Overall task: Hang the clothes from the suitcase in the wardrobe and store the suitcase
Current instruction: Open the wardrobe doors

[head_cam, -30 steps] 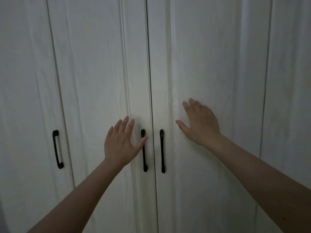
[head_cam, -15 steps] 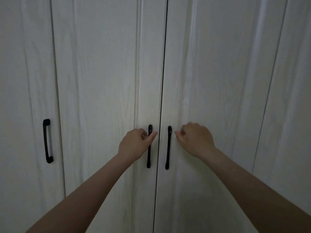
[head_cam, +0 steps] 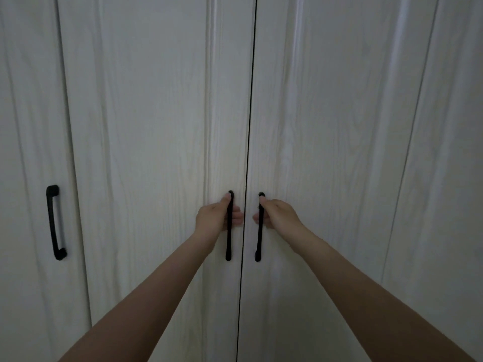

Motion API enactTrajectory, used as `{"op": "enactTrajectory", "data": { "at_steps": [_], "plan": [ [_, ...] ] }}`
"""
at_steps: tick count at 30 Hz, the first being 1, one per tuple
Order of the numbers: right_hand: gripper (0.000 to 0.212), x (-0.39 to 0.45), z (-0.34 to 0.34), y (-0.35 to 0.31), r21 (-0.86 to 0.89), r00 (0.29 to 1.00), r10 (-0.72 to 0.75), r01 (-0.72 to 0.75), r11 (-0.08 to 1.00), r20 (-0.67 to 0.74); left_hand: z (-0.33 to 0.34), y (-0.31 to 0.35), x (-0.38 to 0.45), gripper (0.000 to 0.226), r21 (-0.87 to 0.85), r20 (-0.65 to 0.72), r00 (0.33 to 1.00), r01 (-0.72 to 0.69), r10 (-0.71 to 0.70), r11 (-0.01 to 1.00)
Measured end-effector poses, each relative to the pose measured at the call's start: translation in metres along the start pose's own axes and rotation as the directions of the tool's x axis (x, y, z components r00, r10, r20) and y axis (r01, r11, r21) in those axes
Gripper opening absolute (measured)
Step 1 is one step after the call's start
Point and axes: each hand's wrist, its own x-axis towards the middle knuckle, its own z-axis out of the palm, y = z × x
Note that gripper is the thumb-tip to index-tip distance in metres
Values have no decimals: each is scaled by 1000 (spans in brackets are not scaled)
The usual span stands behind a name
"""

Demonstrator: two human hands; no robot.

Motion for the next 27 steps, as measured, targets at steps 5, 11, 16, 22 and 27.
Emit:
{"op": "enactTrajectory", "data": {
  "at_steps": [5,11,16,22,27],
  "plan": [
    [56,7,7,-8,253,988,146,-130,959,-46,-2,5,2,45,36,-35,999,40,-39,999],
    [50,14,6,-6,220,985,155,-134,966,-80,0,1,2,51,54,-101,995,-9,15,999],
    [49,2,9,-5,275,974,179,-135,952,-140,-1,3,-10,50,70,-107,994,-10,18,997],
    [49,-29,4,-10,219,967,166,-122,968,-194,-9,7,-35,53,120,-108,993,-26,39,992],
    [48,-72,-9,-17,213,959,153,-102,972,-237,-27,12,-71,52,97,-104,991,-79,89,992]
  ]
}}
